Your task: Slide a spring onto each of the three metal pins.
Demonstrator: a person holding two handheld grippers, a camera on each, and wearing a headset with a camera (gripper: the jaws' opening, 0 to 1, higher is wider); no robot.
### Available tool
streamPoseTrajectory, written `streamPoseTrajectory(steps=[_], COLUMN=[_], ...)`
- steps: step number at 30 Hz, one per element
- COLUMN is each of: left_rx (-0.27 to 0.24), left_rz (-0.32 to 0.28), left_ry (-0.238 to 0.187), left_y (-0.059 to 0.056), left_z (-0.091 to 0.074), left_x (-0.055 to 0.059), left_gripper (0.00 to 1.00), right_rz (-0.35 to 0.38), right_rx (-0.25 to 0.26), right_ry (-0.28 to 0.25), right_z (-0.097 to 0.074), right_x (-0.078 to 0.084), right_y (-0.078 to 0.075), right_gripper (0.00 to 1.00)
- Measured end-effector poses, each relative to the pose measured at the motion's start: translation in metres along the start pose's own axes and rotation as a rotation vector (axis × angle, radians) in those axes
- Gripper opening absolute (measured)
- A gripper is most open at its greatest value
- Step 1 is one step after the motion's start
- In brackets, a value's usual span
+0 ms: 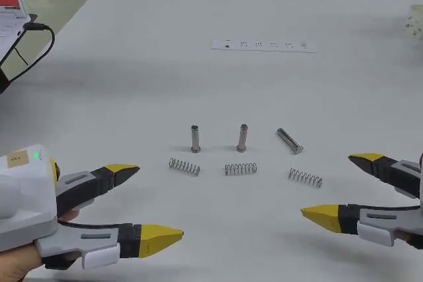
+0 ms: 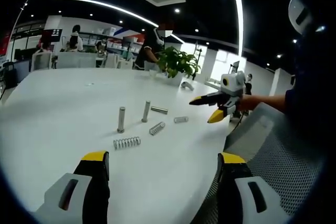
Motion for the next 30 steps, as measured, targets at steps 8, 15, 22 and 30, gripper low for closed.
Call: streamPoseTrajectory(steps=[8,15,22,30], left_rx=[-0.002,-0.004,-0.008,-0.011], left_rz=[-0.002,-0.002,-0.003,-0.002], left_ry=[-0.005,-0.007,-0.014,-0.015], left_y=[0.001,0.001,0.002,0.003], left_z=[0.000,0.000,-0.001,-0.001], left_x=[-0.001,-0.001,-0.002,-0.002], left_gripper=[0.81,0.81,0.81,0.80], right_rz=[0.000,-0.006,-0.018,-0.036], right_rx=[0.001,0.005,0.007,0.013], right_ry=[-0.002,0.001,-0.001,-0.005], right_z=[0.001,0.002,0.007,0.016], right_x=[-0.002,-0.007,-0.015,-0.028], right_y=[-0.001,-0.006,-0.014,-0.026], right_gripper=[0.83,0.83,0.82,0.80])
Point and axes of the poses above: the centre of the closed fingertips' face, and the gripper's own axes: z roughly forward along the fingers, y roughly to its left, x roughly out of its underside, the point moved 3 cm from there along -z, roughly backward along the fingers, and after that the axes turned 6 degrees about -z, right-handed, at the moved point
